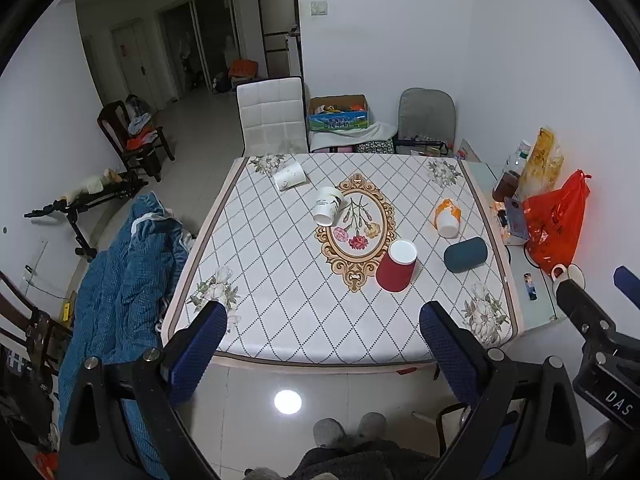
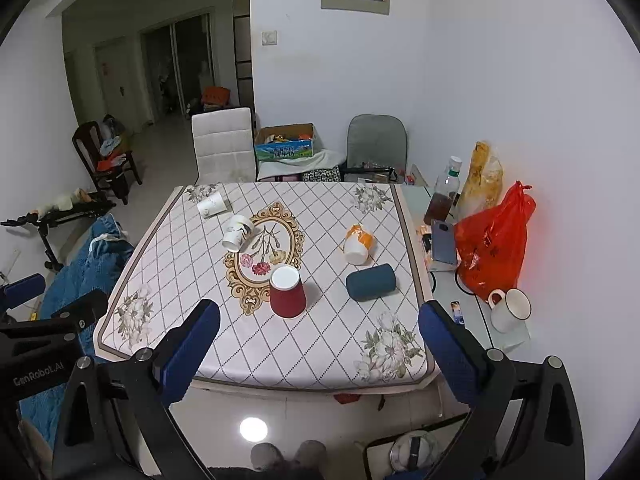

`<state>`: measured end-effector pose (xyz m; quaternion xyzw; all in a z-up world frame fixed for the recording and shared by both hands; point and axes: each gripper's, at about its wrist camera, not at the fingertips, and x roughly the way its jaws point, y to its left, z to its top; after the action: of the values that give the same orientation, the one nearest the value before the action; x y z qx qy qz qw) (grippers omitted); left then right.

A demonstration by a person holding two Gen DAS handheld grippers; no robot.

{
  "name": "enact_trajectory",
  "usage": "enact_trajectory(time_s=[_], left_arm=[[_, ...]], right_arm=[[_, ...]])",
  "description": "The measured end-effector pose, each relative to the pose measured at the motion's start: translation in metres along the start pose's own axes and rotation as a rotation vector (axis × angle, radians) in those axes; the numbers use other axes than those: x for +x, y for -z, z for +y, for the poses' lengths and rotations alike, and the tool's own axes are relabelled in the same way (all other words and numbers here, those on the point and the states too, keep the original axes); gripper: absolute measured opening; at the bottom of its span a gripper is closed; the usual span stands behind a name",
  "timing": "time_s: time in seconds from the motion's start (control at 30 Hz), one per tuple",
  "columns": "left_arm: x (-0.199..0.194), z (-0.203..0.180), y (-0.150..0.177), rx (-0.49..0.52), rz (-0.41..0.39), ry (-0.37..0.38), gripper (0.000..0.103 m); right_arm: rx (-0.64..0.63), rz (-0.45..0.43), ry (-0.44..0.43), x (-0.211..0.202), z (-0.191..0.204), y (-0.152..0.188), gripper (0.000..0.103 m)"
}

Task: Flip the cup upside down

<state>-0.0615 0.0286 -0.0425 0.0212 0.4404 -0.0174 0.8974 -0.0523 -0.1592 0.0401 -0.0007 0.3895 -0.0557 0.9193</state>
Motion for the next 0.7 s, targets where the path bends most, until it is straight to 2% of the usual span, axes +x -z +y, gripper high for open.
enact_trajectory(time_s=[0.1,0.7], left_arm=[[0.002,-0.003,0.001,0.006,0.008,0.001,0.102],[0.006,-0.007,0.001,0.005,0.022,-0.010,0.102]], right_arm=[[0.003,0.012,0.000,0.003,-0.003,0.002,0.102],[0.004,0.031,-0.008,0.010,-0.011,0.008,0.102]])
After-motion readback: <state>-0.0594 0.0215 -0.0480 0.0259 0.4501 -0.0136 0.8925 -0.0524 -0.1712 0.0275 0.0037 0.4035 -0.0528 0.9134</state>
